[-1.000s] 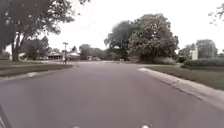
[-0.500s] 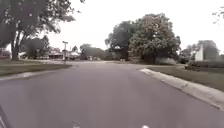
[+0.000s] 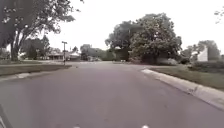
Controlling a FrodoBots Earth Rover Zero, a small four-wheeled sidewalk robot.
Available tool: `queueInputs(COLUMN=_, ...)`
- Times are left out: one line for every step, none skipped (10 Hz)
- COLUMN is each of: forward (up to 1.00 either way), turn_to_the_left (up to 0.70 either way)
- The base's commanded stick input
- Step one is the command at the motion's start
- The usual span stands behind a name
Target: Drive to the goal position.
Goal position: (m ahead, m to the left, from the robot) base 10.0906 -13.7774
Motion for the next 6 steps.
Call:
queueInputs(forward=0.70, turn_to_the_left=-0.05)
queueInputs(forward=0.70, turn_to_the_left=0.00)
queueInputs(forward=0.70, turn_to_the_left=0.00)
queueInputs(forward=0.70, turn_to_the_left=0.00)
queueInputs(forward=0.70, turn_to_the_left=0.00)
queueInputs(forward=0.70, turn_to_the_left=0.00)
